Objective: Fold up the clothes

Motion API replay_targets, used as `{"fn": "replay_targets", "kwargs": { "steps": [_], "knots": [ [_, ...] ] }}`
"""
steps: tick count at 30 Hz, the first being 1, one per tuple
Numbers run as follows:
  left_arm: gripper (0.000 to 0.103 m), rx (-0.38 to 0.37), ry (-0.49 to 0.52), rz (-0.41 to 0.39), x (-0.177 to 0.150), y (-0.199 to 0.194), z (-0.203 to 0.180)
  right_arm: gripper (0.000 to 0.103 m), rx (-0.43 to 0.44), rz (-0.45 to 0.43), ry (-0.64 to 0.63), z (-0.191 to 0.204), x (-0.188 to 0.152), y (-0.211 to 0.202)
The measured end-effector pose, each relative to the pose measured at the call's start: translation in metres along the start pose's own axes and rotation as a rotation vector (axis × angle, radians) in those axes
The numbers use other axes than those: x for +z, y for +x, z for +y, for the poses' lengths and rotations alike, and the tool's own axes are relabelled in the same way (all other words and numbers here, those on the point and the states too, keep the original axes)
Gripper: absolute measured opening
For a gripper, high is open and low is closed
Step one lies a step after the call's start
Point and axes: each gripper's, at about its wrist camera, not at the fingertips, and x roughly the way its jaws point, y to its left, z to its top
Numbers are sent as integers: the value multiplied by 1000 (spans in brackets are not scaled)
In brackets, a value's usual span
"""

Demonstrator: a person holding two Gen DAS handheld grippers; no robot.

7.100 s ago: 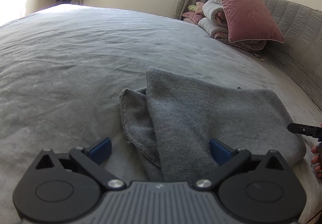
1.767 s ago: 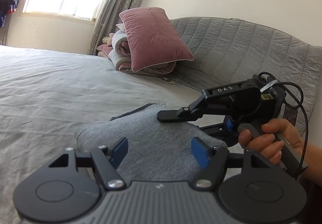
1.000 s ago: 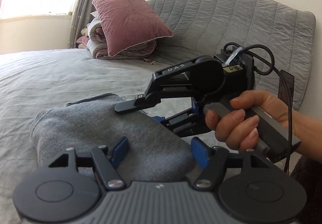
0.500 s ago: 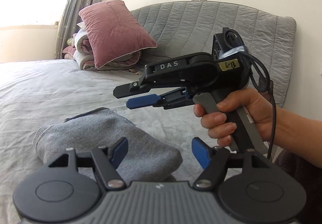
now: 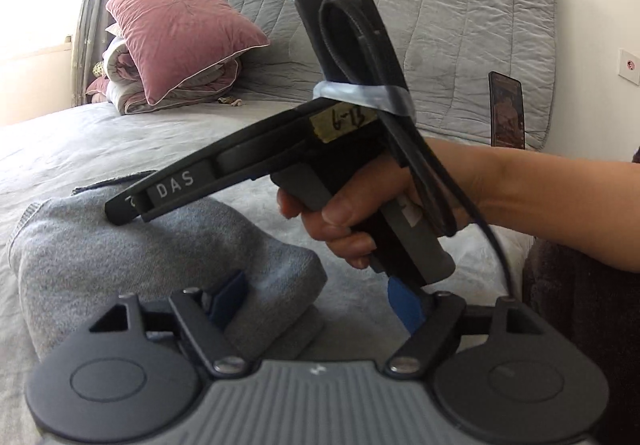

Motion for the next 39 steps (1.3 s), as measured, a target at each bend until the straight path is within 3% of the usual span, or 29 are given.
{"fn": "replay_targets", "kwargs": {
  "steps": [4, 8, 9, 10, 15, 23, 30, 39],
  "knots": [
    [81, -2, 8, -1, 0, -2, -3, 35, -89, -13, 34, -17, 3, 8],
    [81, -17, 4, -10, 3, -8, -2, 35, -78, -12, 96, -24, 4, 8],
    [81, -26, -4, -15, 4, -11, -1, 36, -70, -21, 93, -21, 6, 3],
    [81, -36, -15, -22, 6, -15, 0, 43, -56, -28, 92, -19, 8, -3],
    [81, -64, -14, -50, 9, -41, 0, 44, 16, -54, 110, -10, 10, -34],
    [81, 5, -23, -76, 1, -81, 15, 44, 143, -29, -5, 28, 2, -67],
    [81, -16, 15, 36, -17, -69, 13, 43, 149, 88, -192, 58, -31, -67],
    [82, -104, 54, 157, -30, -66, 3, 43, 131, 113, -200, 60, -41, -98]
  ]
}}
